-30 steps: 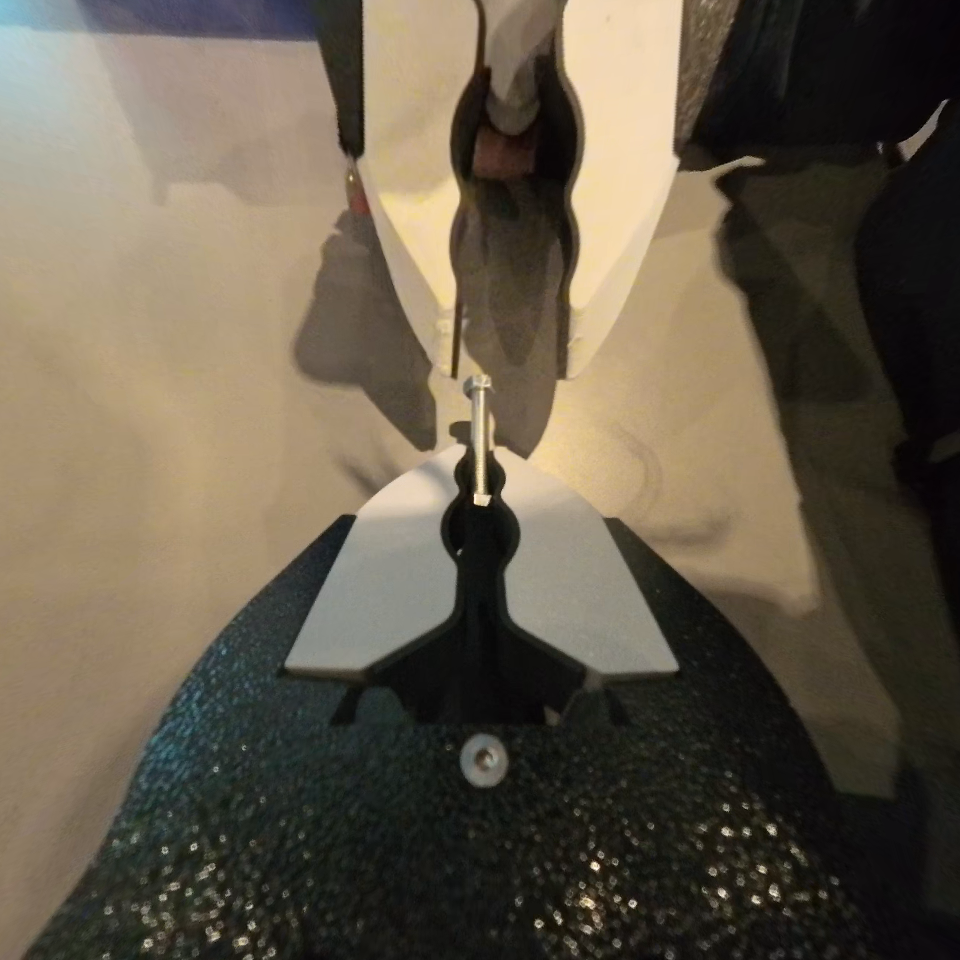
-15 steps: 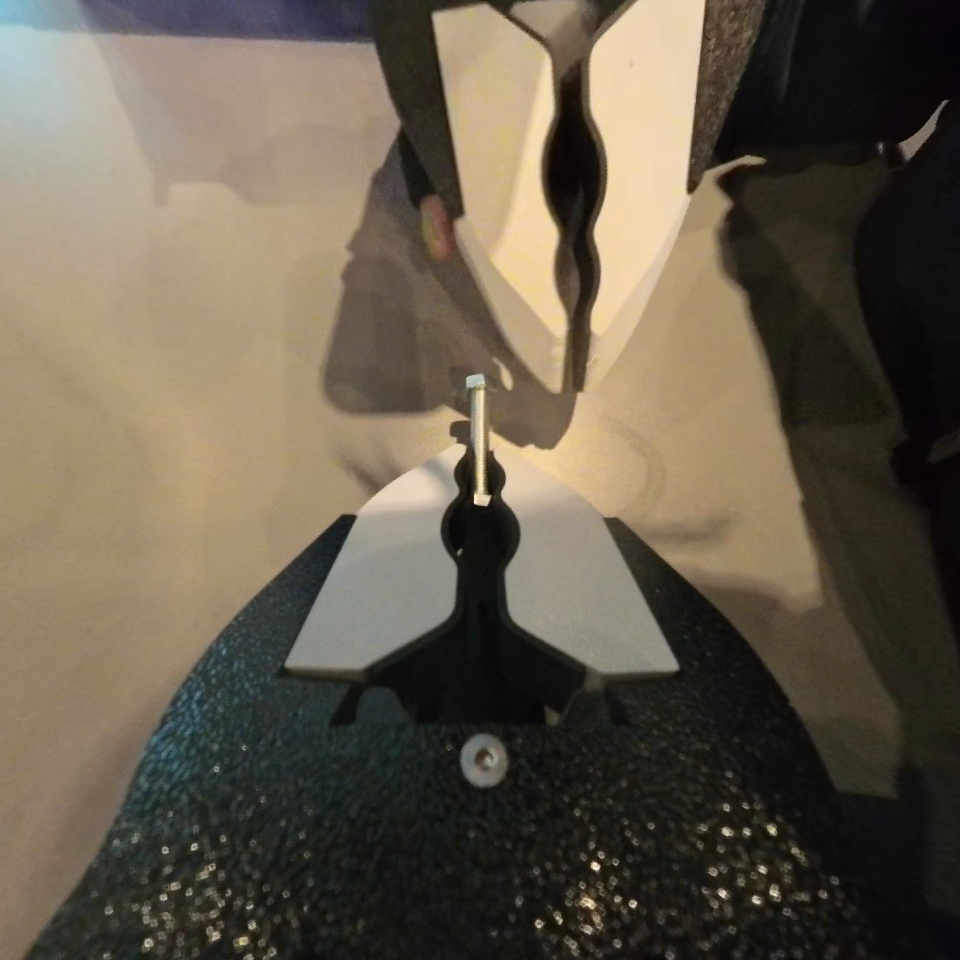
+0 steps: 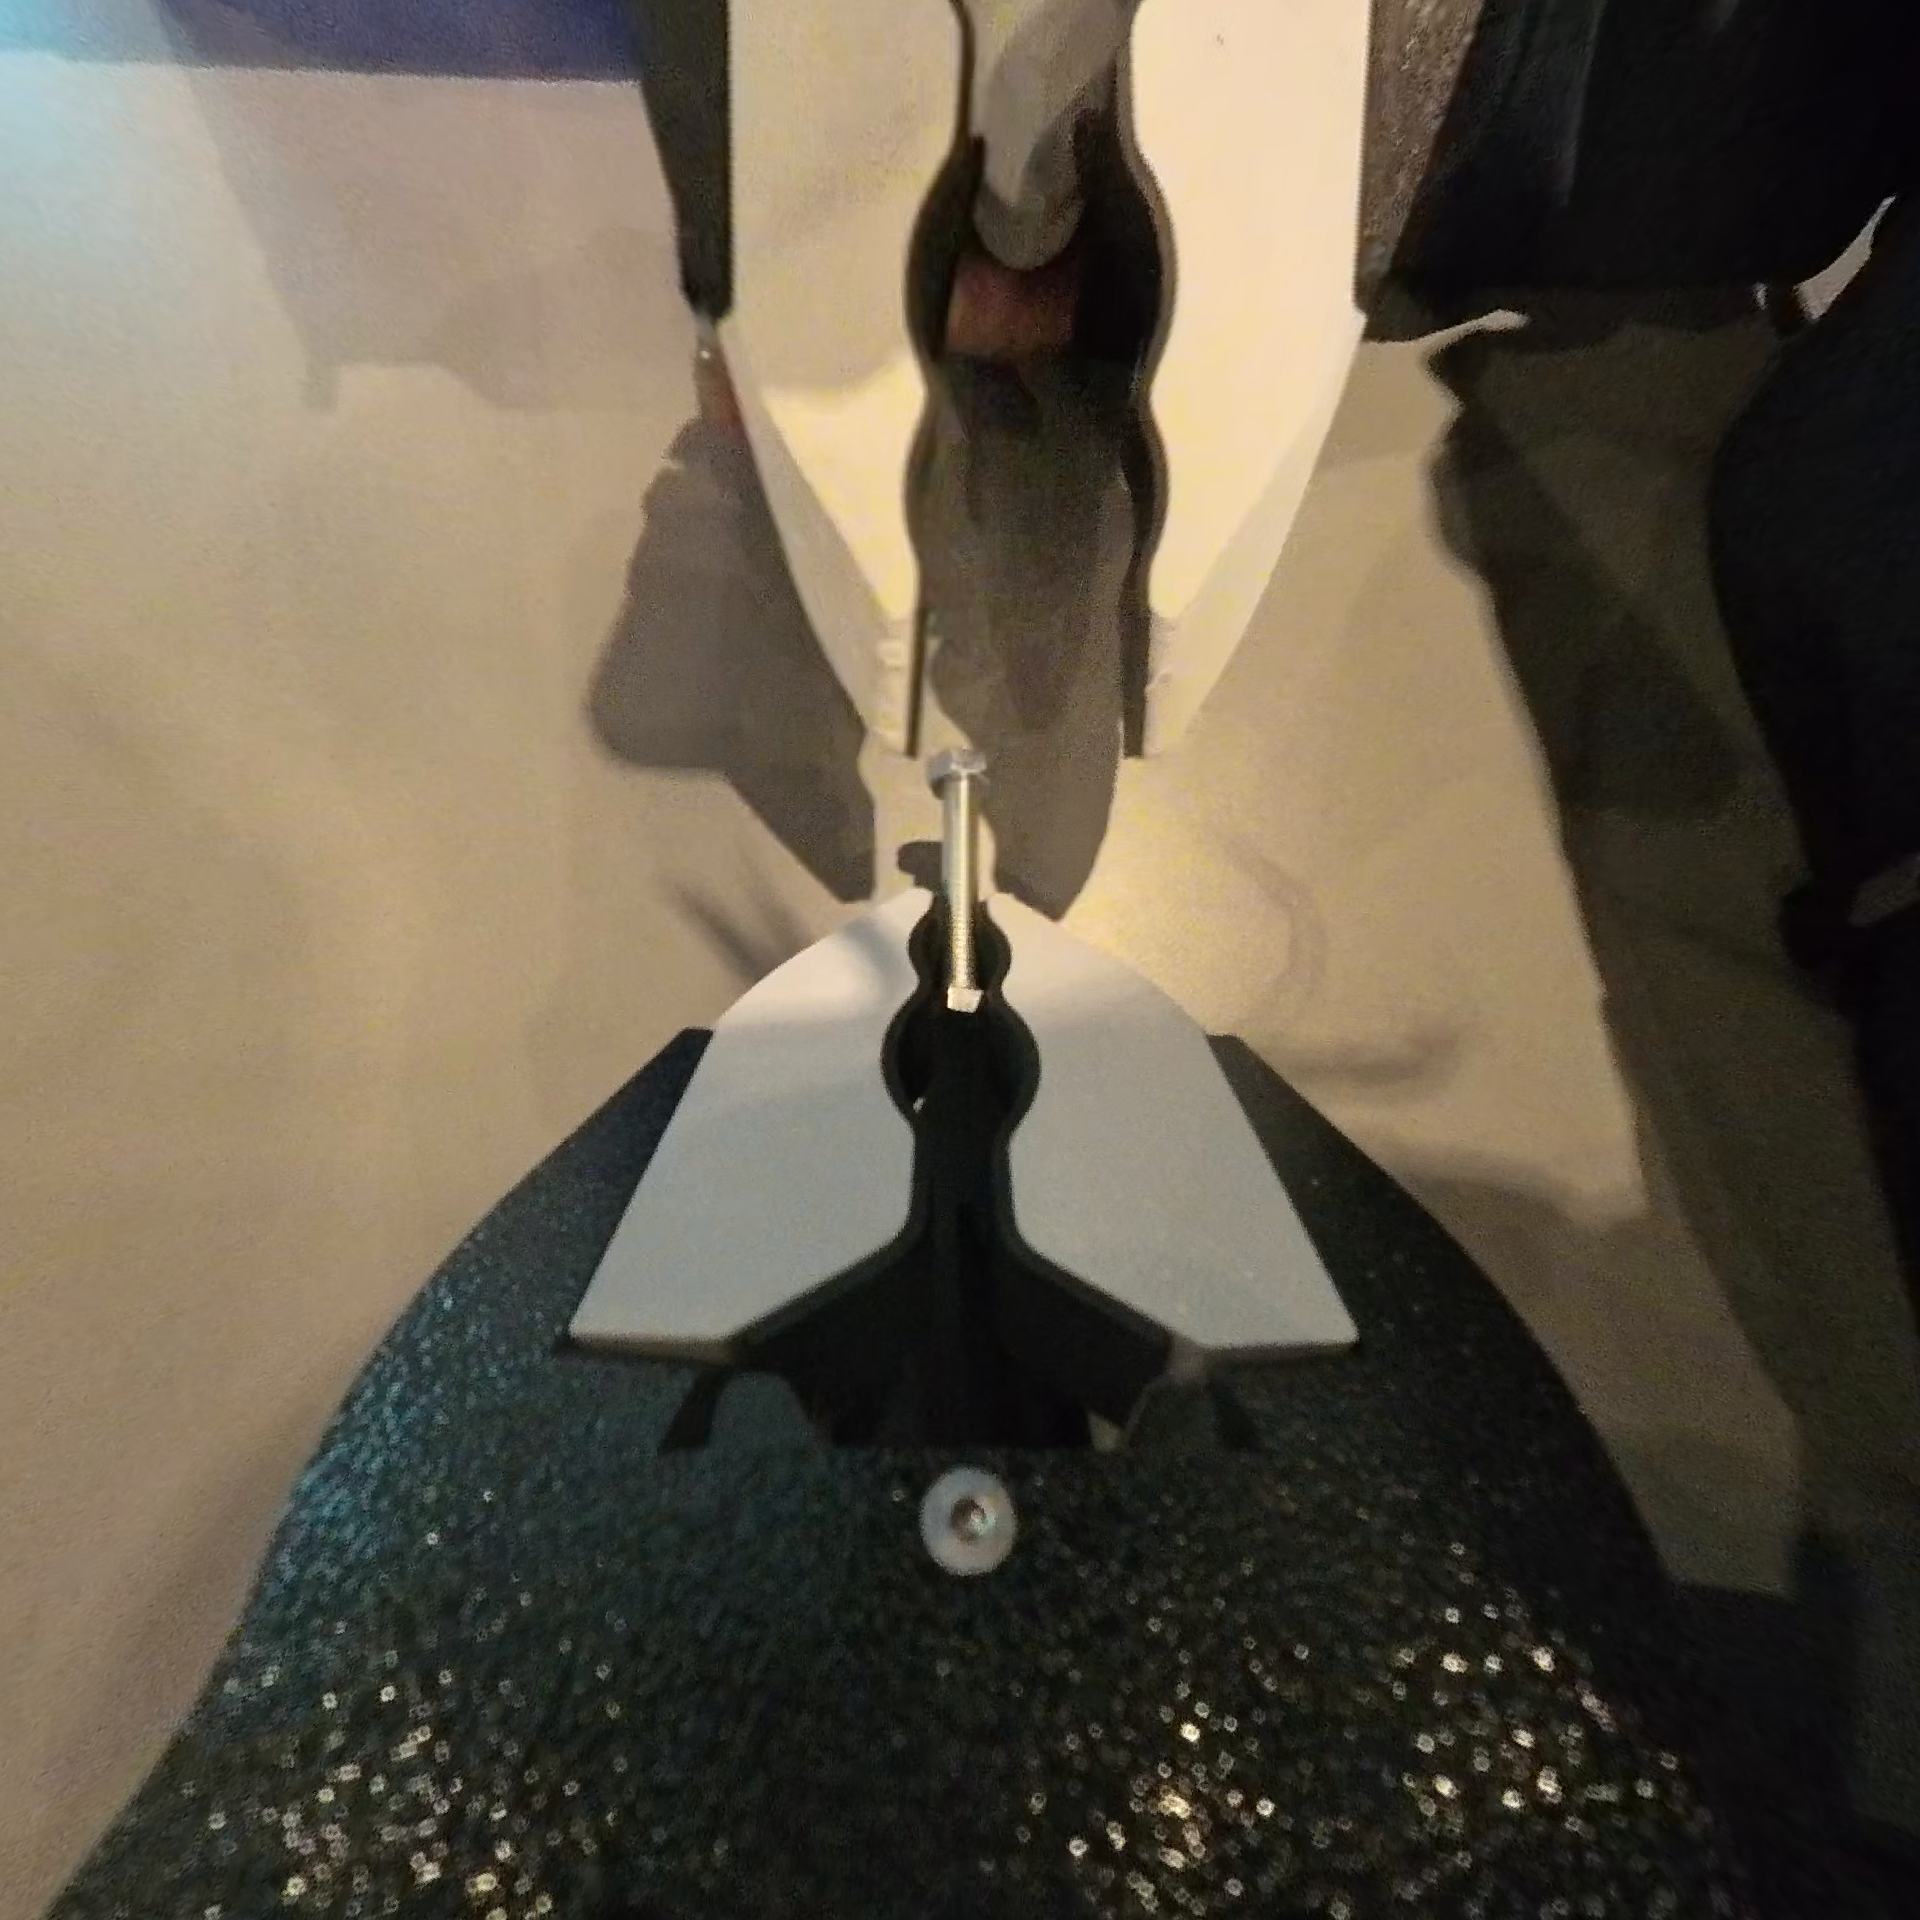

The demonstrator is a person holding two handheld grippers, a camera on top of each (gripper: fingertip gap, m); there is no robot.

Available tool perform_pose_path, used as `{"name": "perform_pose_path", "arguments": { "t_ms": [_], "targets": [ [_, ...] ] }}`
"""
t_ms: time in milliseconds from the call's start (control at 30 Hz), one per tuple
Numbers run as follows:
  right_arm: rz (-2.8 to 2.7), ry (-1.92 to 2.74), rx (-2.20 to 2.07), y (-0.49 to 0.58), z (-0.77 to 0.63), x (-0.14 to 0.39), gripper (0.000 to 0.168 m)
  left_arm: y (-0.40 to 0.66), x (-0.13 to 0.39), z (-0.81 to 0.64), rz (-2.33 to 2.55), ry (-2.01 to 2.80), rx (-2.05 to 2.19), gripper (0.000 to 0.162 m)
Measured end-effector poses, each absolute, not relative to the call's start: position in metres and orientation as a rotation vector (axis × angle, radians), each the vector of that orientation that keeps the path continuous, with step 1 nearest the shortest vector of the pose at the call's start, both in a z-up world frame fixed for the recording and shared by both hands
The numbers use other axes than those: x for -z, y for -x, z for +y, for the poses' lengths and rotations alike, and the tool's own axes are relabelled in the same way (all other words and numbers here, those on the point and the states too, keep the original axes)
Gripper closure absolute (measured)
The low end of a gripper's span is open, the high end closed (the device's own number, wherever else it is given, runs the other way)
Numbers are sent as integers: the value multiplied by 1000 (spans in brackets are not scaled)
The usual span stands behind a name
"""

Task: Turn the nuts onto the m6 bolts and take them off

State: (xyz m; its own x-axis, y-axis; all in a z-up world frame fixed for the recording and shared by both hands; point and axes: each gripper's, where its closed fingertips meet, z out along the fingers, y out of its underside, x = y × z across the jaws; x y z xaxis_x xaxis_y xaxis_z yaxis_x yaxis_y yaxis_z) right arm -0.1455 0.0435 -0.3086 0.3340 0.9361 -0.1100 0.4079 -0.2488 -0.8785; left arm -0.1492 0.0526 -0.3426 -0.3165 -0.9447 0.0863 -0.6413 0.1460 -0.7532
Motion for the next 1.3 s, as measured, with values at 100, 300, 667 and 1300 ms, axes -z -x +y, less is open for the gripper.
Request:
{"name": "perform_pose_path", "arguments": {
  "t_ms": [100, 300, 667, 1300],
  "targets": [
    [-1223, 1842, -837, 147, 42, 314, 141, 149, 343, 53, 2021, 1516, 1001, 157],
    [-1235, 1821, -901, 148, 36, 311, 147, 149, 343, 53, 2021, 1516, 1001, 157],
    [-1236, 1842, -919, 147, 34, 313, 152, 149, 343, 53, 2021, 1518, 1003, 157],
    [-1212, 1970, -761, 144, 47, 331, 148, 149, 343, 52, 2024, 1497, 981, 158]
  ]
}}
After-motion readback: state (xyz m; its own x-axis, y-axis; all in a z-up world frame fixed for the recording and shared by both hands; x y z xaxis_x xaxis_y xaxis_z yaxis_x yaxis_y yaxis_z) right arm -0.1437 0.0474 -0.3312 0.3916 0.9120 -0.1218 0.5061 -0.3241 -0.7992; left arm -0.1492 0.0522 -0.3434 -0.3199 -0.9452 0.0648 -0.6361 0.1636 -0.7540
